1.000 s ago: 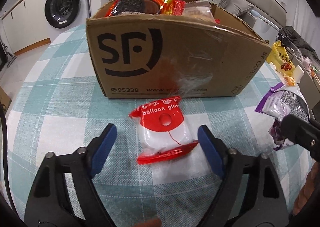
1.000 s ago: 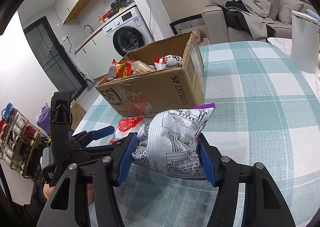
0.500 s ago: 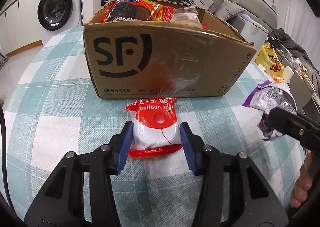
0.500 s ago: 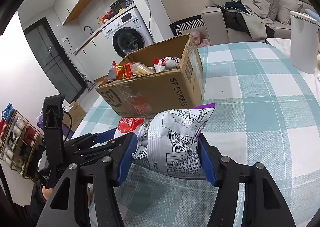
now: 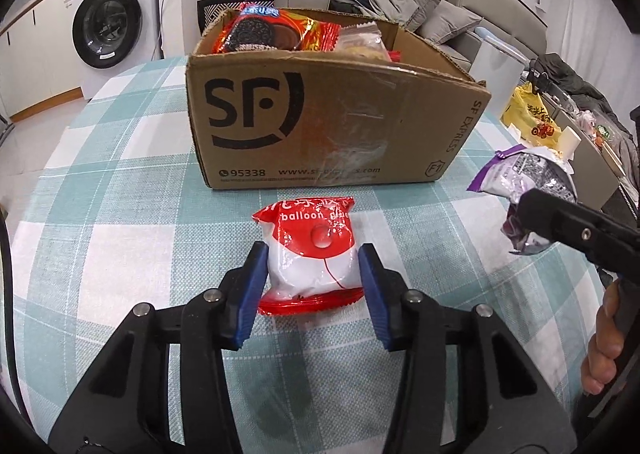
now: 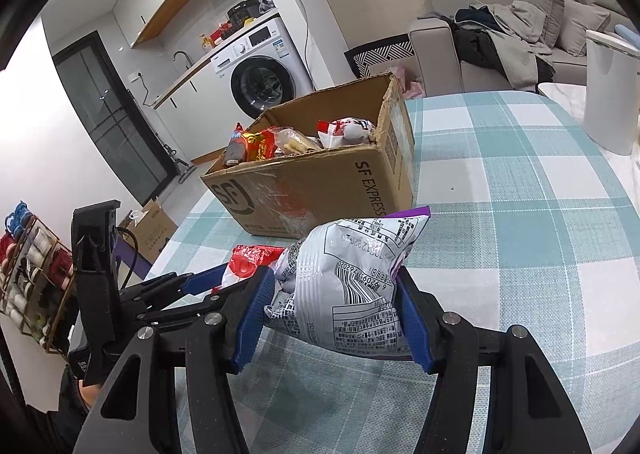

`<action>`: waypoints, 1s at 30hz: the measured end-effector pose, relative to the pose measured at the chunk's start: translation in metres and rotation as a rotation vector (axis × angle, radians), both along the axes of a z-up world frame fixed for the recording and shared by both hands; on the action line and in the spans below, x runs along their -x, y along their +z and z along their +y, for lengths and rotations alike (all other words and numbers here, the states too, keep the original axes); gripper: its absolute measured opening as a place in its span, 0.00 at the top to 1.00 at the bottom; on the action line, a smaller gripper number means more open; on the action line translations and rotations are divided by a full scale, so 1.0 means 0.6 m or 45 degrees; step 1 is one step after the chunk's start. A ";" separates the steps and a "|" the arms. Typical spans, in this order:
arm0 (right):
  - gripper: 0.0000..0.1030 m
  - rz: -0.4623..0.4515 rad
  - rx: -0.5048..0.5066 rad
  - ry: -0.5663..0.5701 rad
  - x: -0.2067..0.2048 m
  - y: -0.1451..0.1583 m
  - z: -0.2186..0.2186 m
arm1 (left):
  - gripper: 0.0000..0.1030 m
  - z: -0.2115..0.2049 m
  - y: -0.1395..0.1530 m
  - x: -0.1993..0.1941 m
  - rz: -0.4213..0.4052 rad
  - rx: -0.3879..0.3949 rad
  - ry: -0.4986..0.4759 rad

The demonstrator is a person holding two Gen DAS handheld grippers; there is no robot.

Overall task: Organize snacks
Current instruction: 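Carry the balloon pack with the left gripper while the right gripper carries the silver bag over the box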

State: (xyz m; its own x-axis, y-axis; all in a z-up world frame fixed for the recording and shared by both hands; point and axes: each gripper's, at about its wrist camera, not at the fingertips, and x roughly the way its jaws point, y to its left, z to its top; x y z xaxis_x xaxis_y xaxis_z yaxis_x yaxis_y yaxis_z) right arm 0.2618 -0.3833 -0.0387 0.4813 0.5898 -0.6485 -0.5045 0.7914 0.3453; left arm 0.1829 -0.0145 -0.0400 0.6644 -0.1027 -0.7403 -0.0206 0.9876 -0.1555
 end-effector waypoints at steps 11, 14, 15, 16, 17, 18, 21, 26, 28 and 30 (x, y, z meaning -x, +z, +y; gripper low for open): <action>0.41 -0.027 -0.005 0.039 0.009 0.006 0.023 | 0.58 0.021 0.039 0.041 -0.055 0.002 -0.020; 0.41 -0.034 -0.012 0.049 0.010 0.009 0.028 | 0.58 0.026 0.051 0.050 -0.070 -0.002 -0.023; 0.41 -0.038 -0.011 0.050 0.009 0.011 0.029 | 0.58 0.030 0.057 0.053 -0.079 0.000 -0.020; 0.41 -0.040 -0.009 0.051 0.007 0.012 0.031 | 0.58 0.029 0.063 0.055 -0.087 0.001 -0.017; 0.41 -0.043 -0.009 0.052 0.006 0.014 0.032 | 0.58 0.031 0.068 0.057 -0.095 0.004 -0.016; 0.41 -0.047 -0.010 0.051 0.005 0.018 0.034 | 0.58 0.033 0.073 0.058 -0.103 0.009 -0.015; 0.41 -0.068 -0.013 0.052 0.000 0.030 0.036 | 0.58 0.037 0.091 0.060 -0.127 0.023 -0.012; 0.41 -0.105 -0.021 0.049 -0.008 0.053 0.039 | 0.58 0.041 0.121 0.061 -0.166 0.016 -0.012; 0.41 -0.115 -0.024 0.048 -0.011 0.063 0.042 | 0.58 0.040 0.136 0.058 -0.181 0.013 -0.012; 0.41 -0.127 -0.024 0.047 -0.014 0.072 0.046 | 0.58 0.038 0.148 0.055 -0.195 0.011 -0.014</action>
